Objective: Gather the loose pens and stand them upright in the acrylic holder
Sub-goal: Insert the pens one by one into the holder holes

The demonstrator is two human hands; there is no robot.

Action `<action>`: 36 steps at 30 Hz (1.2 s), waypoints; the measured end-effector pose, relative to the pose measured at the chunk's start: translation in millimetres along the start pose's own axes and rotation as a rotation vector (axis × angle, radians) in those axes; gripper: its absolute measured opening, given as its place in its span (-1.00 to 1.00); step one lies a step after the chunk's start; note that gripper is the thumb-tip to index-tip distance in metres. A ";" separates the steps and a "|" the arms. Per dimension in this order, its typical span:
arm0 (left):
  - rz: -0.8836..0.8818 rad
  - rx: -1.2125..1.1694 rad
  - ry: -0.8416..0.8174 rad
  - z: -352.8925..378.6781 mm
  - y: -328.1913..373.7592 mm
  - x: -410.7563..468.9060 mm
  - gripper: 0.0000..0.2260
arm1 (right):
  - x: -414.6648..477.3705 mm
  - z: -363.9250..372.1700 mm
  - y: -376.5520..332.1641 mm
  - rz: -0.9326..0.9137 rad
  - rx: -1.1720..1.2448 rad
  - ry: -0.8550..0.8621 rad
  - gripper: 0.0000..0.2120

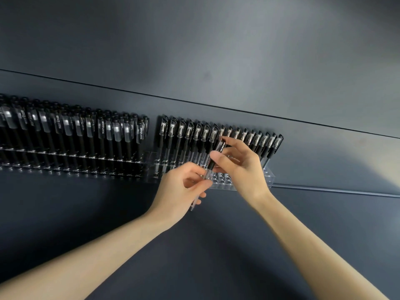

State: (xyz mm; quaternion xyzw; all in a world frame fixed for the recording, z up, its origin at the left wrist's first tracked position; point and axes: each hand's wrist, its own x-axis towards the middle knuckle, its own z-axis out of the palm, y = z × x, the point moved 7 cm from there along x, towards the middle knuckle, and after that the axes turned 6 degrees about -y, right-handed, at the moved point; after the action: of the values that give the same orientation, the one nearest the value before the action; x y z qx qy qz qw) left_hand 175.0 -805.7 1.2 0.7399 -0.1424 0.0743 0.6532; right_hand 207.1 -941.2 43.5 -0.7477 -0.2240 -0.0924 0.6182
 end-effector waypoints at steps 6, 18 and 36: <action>0.257 0.605 0.062 -2.9 5.2 1.3 -0.71 | 6.1 -23.4 -16.4 -0.065 -0.045 0.151 -0.59; 0.384 1.241 0.054 4.3 -5.6 4.7 -0.56 | 23.7 -42.3 -38.9 -0.287 -0.180 0.347 -0.66; 0.412 1.274 0.072 5.8 -6.1 3.9 -0.56 | 32.1 -29.5 -17.8 -0.210 -0.473 0.149 -0.73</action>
State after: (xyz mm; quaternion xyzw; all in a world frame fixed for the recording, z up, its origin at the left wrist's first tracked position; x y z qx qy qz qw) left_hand 180.1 -811.2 -4.2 0.9357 -0.1872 0.2918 0.0657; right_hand 231.5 -960.3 79.0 -0.8351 -0.2264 -0.2608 0.4281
